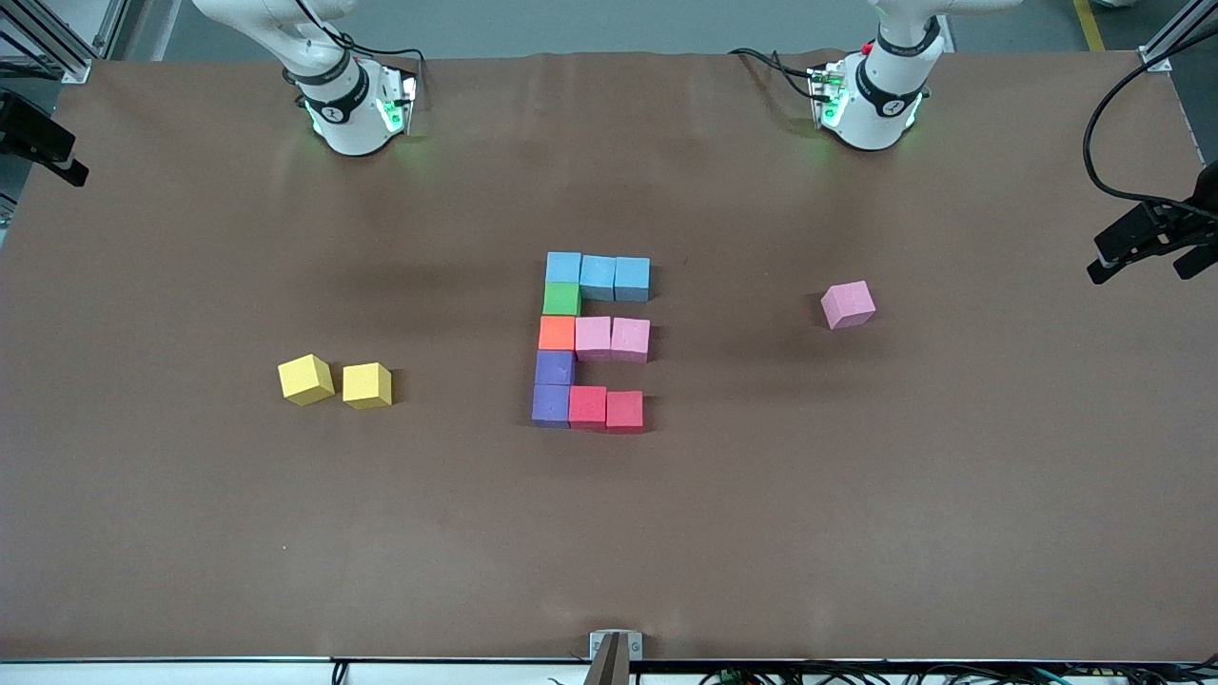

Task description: Arrange 11 blocks into digit 3

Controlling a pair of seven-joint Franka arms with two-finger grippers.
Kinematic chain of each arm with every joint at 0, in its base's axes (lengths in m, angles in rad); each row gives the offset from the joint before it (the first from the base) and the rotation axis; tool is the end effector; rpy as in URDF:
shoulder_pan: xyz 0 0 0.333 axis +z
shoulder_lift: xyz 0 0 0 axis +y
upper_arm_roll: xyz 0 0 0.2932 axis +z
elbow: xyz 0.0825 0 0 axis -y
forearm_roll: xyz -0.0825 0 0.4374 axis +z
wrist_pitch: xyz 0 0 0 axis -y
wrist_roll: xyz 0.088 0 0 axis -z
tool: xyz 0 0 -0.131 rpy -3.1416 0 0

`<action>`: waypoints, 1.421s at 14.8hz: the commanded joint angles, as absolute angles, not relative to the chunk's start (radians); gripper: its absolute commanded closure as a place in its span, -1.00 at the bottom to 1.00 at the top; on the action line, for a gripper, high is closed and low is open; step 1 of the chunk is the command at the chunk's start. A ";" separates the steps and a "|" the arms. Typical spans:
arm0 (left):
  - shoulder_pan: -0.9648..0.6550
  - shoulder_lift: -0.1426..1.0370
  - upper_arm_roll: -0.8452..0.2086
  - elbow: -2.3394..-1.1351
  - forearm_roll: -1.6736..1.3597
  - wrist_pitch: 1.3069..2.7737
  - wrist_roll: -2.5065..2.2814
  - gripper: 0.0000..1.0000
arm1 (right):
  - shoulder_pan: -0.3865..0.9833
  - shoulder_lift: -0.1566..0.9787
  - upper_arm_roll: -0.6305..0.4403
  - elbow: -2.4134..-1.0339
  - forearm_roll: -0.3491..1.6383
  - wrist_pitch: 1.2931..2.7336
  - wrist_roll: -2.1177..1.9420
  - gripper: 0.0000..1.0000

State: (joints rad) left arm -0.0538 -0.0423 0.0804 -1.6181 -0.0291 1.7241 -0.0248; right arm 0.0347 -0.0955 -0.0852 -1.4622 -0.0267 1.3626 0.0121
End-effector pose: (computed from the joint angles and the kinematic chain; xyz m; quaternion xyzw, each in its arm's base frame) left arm 0.6141 0.0138 0.5932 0.9968 0.0269 0.0740 0.0161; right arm 0.5523 -0.0344 0.6706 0.9994 -0.0338 -0.0024 0.0090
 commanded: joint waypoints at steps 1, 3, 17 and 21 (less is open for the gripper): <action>-0.051 -0.028 0.081 -1.554 -0.005 1.657 -0.014 -1.00 | 0.028 -0.103 -0.080 -1.473 -0.035 1.370 0.020 -1.00; -0.052 -0.034 0.081 -1.554 -0.005 1.644 -0.014 -1.00 | 0.026 -0.103 -0.081 -1.471 -0.037 1.370 0.020 -1.00; -0.052 -0.035 0.080 -1.552 -0.006 1.582 0.023 -1.00 | 0.015 -0.092 -0.083 -1.471 -0.037 1.394 0.020 -1.00; -0.054 -0.035 0.078 -1.554 -0.006 1.582 0.021 -1.00 | 0.012 -0.083 -0.084 -1.471 -0.037 1.416 0.029 -1.00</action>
State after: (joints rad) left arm -0.0521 -0.0403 0.0808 -1.5736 -0.0228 1.6038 0.0074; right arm 0.0229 -0.0841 -0.0903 -1.4626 -0.0299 1.4001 0.0138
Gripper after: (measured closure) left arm 0.000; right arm 0.000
